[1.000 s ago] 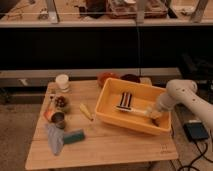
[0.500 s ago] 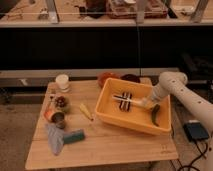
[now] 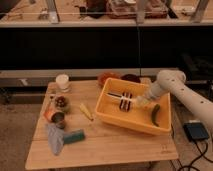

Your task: Wipe tray with brush

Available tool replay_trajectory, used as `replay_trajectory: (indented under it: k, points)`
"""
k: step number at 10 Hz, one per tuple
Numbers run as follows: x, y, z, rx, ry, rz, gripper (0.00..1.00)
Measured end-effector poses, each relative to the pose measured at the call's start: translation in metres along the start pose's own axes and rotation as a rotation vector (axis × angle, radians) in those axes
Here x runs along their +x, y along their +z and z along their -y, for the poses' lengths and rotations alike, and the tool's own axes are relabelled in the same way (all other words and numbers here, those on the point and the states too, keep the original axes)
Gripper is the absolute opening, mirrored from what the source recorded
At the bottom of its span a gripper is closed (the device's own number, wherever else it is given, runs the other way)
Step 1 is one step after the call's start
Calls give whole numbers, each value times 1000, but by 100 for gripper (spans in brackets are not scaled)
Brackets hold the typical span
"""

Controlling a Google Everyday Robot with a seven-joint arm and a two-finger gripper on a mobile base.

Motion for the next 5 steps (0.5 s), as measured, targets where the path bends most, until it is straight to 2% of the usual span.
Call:
replay_trajectory:
  k: [3, 5]
  points:
    - [-5, -37, -34, -50, -34, 5, 10]
    - [-9, -58, -52, -89, -59, -10, 10]
